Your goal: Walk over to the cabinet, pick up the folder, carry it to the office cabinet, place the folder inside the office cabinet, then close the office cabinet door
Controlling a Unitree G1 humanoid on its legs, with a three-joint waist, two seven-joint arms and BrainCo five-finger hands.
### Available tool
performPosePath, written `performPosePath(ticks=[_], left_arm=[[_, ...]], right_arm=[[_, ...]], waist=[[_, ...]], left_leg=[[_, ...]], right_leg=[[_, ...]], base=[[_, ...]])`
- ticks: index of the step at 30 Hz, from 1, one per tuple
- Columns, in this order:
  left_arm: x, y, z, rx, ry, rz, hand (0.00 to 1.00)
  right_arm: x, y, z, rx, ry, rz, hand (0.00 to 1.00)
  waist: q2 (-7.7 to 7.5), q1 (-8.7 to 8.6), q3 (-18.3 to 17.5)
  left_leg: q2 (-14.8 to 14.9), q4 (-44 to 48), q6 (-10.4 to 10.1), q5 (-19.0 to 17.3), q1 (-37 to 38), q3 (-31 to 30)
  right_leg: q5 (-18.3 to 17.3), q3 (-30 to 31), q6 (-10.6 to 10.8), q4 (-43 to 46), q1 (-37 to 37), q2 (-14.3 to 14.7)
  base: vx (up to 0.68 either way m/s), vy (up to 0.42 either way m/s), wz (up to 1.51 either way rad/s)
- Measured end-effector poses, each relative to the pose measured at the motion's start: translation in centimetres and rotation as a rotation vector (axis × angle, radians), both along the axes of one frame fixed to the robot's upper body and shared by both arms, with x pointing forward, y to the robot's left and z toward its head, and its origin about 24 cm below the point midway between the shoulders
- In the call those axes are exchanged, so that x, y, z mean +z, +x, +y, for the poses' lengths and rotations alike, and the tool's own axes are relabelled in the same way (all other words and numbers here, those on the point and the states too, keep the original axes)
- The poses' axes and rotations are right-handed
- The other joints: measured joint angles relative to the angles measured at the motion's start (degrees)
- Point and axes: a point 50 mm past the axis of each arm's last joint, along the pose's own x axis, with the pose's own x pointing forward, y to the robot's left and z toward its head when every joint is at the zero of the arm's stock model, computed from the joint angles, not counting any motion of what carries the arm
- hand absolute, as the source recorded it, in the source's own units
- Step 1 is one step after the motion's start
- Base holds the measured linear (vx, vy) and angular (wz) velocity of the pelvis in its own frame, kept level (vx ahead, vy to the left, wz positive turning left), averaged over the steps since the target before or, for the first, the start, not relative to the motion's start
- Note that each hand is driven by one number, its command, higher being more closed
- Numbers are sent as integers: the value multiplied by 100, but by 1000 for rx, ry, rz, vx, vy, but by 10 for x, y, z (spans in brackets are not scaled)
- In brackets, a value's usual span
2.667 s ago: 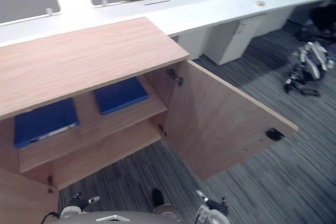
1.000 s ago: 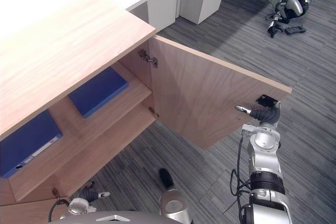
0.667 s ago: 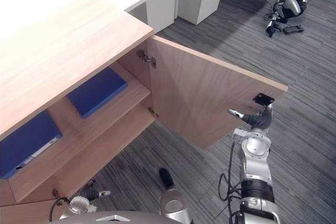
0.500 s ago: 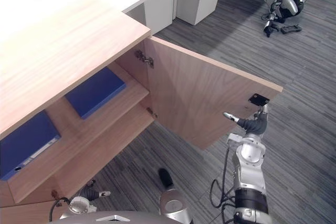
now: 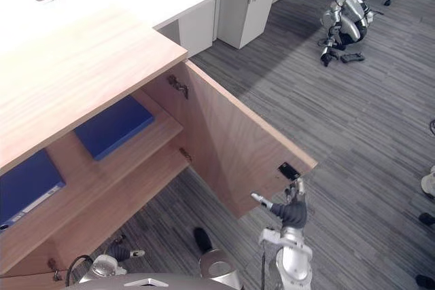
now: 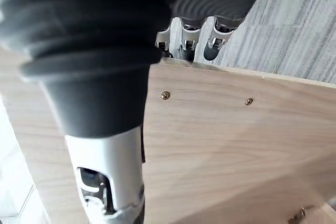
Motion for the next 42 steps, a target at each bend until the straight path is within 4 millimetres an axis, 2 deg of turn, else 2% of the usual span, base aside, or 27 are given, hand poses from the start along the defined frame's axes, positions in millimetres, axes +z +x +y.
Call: performPosePath(ticks=[4, 7, 10, 17, 19, 20, 21, 23, 25, 29, 32, 36, 39, 40, 42], left_arm=[[-1, -4, 1, -39, 15, 11, 0], [0, -4, 3, -73, 34, 11, 0], [-2, -9, 4, -98, 34, 25, 0], [-1, -12, 3, -134, 32, 17, 0], [0, -13, 7, -137, 41, 18, 0], [0, -13, 8, -139, 44, 18, 0], [0, -13, 9, -147, 48, 18, 0], [1, -11, 10, -154, 53, 12, 0], [1, -9, 10, -155, 53, 1, 0], [3, -5, 14, -130, 59, -12, 0], [4, -4, 20, -97, 74, -19, 0], [5, -1, 27, -42, 81, -32, 0], [5, 0, 26, -7, 68, -40, 0], [5, 0, 25, 14, 59, -43, 0], [6, 1, 25, 29, 61, -48, 0]], right_arm=[[4, -13, 23, 118, 56, 6, 0], [1, -25, 40, 238, 98, 53, 0], [-3, -32, 54, 407, 116, 99, 0], [0, -39, 75, 610, 160, 124, 0], [12, -22, 89, 690, 169, 28, 0], [13, -18, 91, 698, 167, 14, 0], [16, -11, 94, 722, 155, -15, 0], [20, 1, 100, 755, 144, -64, 0], [16, 13, 103, 779, 127, -69, 0], [0, 38, 112, 814, 101, -37, 0], [-6, 54, 112, 780, 80, -26, 0], [-17, 81, 99, 704, 6, 20, 0], [-15, 101, 86, 629, -34, 16, 0], [-14, 108, 81, 600, -47, 12, 0], [-14, 118, 78, 578, -65, 19, 0]], waist=[[-115, 5, -98], [-252, 37, -177], [-400, 122, -246], [-655, 348, -319], [-772, 388, -353], [-785, 434, -361], [-888, 535, -413], [-957, 638, -439], [-971, 707, -441], [-940, 935, -434], [-902, 984, -438], [-818, 1131, -402], [-730, 1181, -342], [-648, 1216, -300], [-580, 1221, -255]], left_leg=[[3, 99, 5, -4, -25, 2], [4, 174, 4, -10, -20, 2], [-8, 228, -17, -49, -16, -6], [-109, 212, 11, -56, 2, -441], [-139, 210, 2, -39, -8, -634], [-145, 205, -2, -32, -24, -661], [-160, 201, 17, -10, -60, -744], [-190, 202, 19, 32, -151, -906], [-218, 199, 45, 61, -240, -1039], [-281, 186, 114, 95, -419, -1386], [-302, 201, 184, 134, -556, -1650], [-327, 210, 218, 162, -705, -1984], [-370, 206, 239, 198, -705, -2175], [-383, 201, 255, 210, -715, -2204], [-405, 191, 273, 238, -754, -2249]], right_leg=[[62, 25, -24, 1, 13, -6], [102, 47, -45, 1, 46, -14], [101, 3, -46, 2, 88, -61], [28, -361, -77, 40, 301, -235], [27, -584, -77, 40, 385, -293], [28, -635, -78, 40, 382, -310], [28, -683, -78, 40, 379, -331], [18, -838, -85, 40, 368, -390], [-4, -999, -133, 40, 352, -445], [-76, -1347, -86, 41, 346, -559], [-111, -1611, -50, 42, 351, -610], [-145, -1916, 45, 44, 373, -654], [-161, -2069, 69, 44, 457, -674], [-164, -2100, 73, 44, 462, -683], [-177, -2182, 91, 44, 448, -713]], base=[[-61, -37, -2], [-80, -42, -3], [-96, -34, -2], [-75, -7, 24], [-56, -8, 41], [-53, -15, 33], [-37, -6, 27], [-25, 6, 44], [-25, 29, 44], [10, 39, 43], [35, 21, 45], [45, 4, 43], [15, 4, 31], [-21, 7, 21], [-36, -4, 19]])
